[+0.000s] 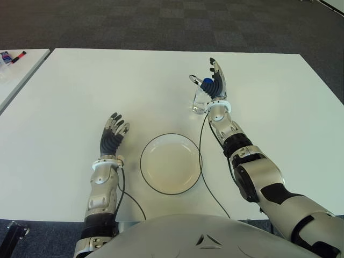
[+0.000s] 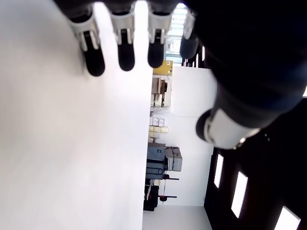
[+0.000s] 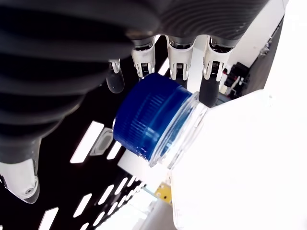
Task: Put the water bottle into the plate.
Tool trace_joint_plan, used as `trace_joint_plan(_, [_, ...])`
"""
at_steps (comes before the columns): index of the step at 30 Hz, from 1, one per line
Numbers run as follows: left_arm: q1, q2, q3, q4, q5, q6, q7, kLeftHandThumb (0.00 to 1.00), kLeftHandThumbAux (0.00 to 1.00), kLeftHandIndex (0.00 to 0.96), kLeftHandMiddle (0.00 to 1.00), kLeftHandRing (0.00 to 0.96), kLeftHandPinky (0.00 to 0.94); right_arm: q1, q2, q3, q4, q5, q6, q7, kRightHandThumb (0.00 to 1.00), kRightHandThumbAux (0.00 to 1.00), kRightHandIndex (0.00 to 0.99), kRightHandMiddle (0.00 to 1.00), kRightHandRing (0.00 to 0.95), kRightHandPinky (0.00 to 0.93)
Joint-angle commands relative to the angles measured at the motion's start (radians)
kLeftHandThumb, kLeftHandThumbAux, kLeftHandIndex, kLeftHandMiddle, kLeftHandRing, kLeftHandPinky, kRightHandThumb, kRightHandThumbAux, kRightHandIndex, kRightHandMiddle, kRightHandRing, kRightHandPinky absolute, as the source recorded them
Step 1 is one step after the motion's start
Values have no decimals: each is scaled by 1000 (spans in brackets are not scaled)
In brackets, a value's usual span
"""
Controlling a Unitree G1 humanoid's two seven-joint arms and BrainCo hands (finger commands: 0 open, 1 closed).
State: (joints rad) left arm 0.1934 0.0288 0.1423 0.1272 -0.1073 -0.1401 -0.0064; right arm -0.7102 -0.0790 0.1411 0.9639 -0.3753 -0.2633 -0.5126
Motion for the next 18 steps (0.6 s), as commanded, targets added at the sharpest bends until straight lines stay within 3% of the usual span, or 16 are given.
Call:
trace_joint_plan(1, [0,-3,1,5,1,-3,-2,415,666,100,113,127,197,24,8,-3,17,17,4,19,278,545,25,124,150,201])
trace_joint_plan(18, [10,-1,5,-14,5,27,7,430,677,109,141,154,211,29,28,-21,88,51,-20,34,332,542,29,129,159,218])
